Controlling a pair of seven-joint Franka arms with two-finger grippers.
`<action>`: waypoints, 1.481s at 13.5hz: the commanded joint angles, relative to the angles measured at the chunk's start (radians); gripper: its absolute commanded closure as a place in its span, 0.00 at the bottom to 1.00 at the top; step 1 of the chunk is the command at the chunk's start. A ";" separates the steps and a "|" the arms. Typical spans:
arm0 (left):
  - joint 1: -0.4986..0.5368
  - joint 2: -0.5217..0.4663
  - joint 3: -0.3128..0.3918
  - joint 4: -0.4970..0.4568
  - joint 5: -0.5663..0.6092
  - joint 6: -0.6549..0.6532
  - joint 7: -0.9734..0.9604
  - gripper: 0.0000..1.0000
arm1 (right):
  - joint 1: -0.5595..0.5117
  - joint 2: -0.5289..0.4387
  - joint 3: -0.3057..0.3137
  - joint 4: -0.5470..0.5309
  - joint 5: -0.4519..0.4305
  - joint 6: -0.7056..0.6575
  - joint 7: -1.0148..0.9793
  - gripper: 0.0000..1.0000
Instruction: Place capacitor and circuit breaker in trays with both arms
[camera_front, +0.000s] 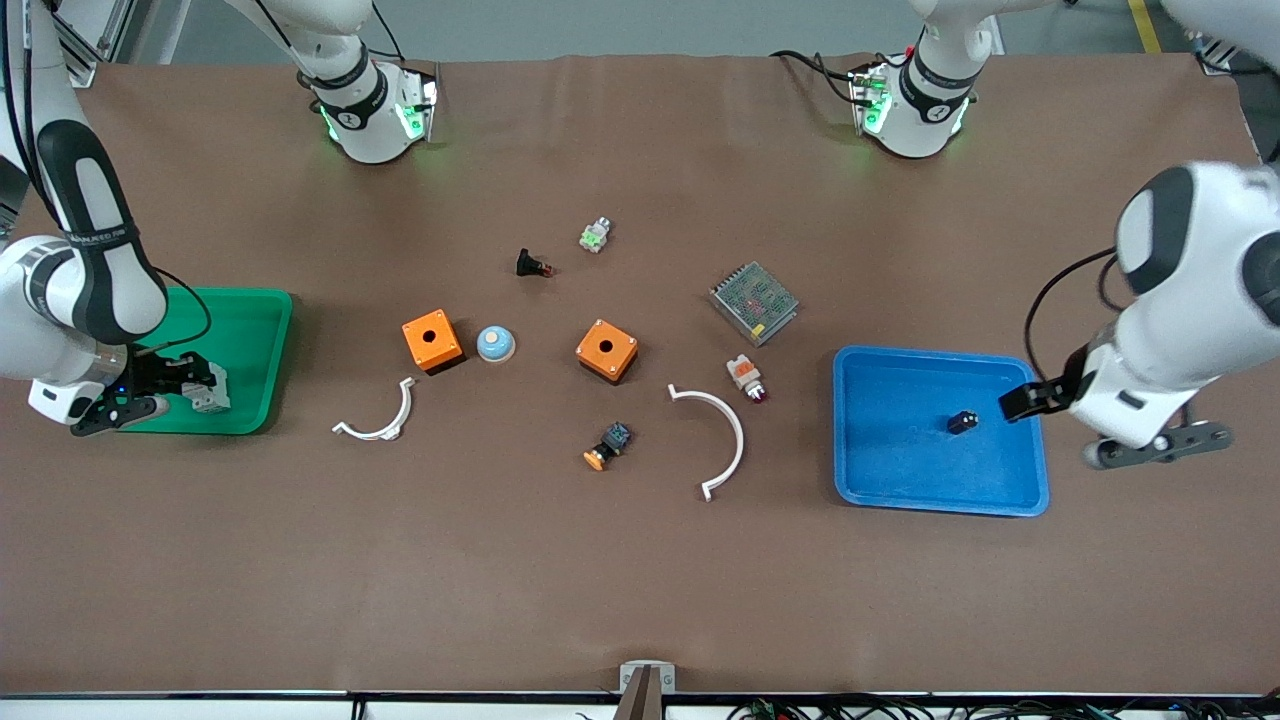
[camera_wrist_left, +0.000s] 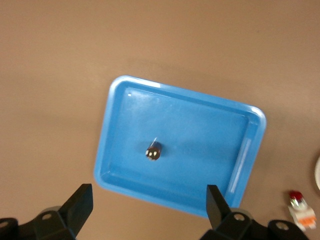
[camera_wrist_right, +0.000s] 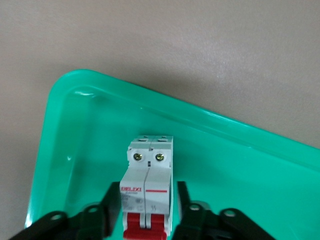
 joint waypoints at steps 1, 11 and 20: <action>0.003 -0.072 -0.016 0.077 0.006 -0.112 0.037 0.00 | -0.012 -0.092 0.030 0.074 -0.007 -0.160 -0.099 0.00; -0.147 -0.391 0.229 -0.083 -0.146 -0.281 0.210 0.00 | 0.134 -0.301 0.035 0.260 0.142 -0.552 0.397 0.00; -0.153 -0.411 0.191 -0.087 -0.153 -0.307 0.198 0.00 | 0.275 -0.330 0.036 0.377 0.003 -0.554 0.771 0.00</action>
